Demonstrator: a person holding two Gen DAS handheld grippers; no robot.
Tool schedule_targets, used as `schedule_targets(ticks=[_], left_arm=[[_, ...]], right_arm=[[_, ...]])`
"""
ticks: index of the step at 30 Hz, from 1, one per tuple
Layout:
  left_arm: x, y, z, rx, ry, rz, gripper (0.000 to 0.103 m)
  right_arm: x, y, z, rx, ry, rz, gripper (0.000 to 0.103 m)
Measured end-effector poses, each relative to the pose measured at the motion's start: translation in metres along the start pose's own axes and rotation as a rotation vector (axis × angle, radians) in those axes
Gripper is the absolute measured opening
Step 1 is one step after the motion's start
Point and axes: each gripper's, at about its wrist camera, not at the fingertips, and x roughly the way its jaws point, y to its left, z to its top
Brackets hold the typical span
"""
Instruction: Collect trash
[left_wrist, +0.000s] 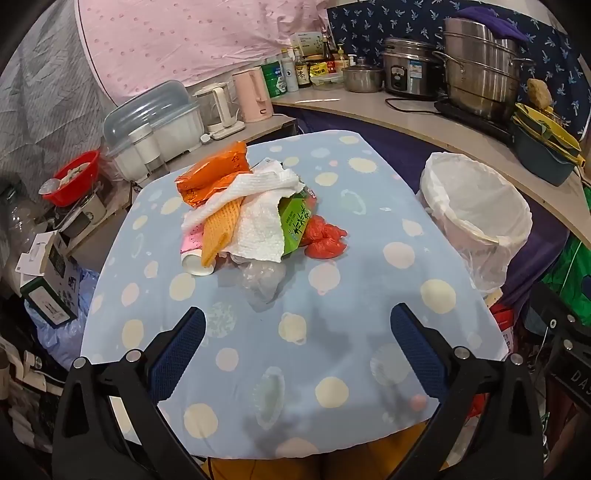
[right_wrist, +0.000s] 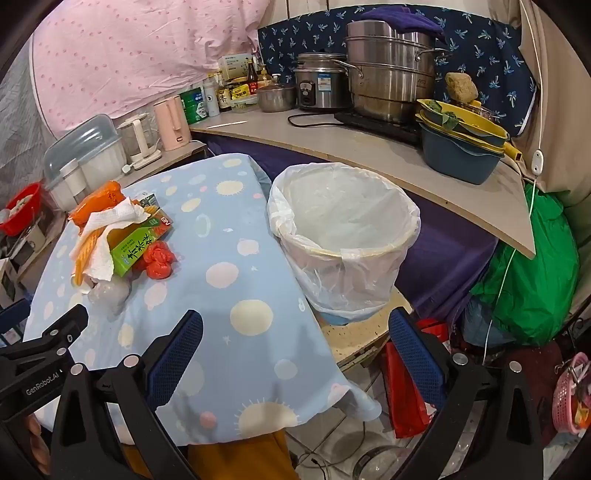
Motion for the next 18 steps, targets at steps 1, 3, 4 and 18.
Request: schedule_targets(ticks=[1,3,4,18], left_arm=[[-0.0001,0.0000,0.0000,0.000,0.000,0.000,0.096],[0.0002,0.0001,0.0000,-0.001,0.003,0.001,0.096],[0.0003,0.0002,-0.0001,-0.003,0.004,0.001,0.096],[0.0014,-0.0011,-0.0012,-0.004,0.014,0.001,0.096]], right_arm=[[0.0002,0.0001,0.0001,-0.001,0.002,-0.003,0.096],[0.0000,0.0003,0.0004,-0.002,-0.001,-0.005,0.096],[-0.0001,0.0001,0.0005,-0.001,-0.002,-0.004,0.096],[-0.0005,-0.0013,-0.0003,-0.001,0.003,-0.008,0.096]])
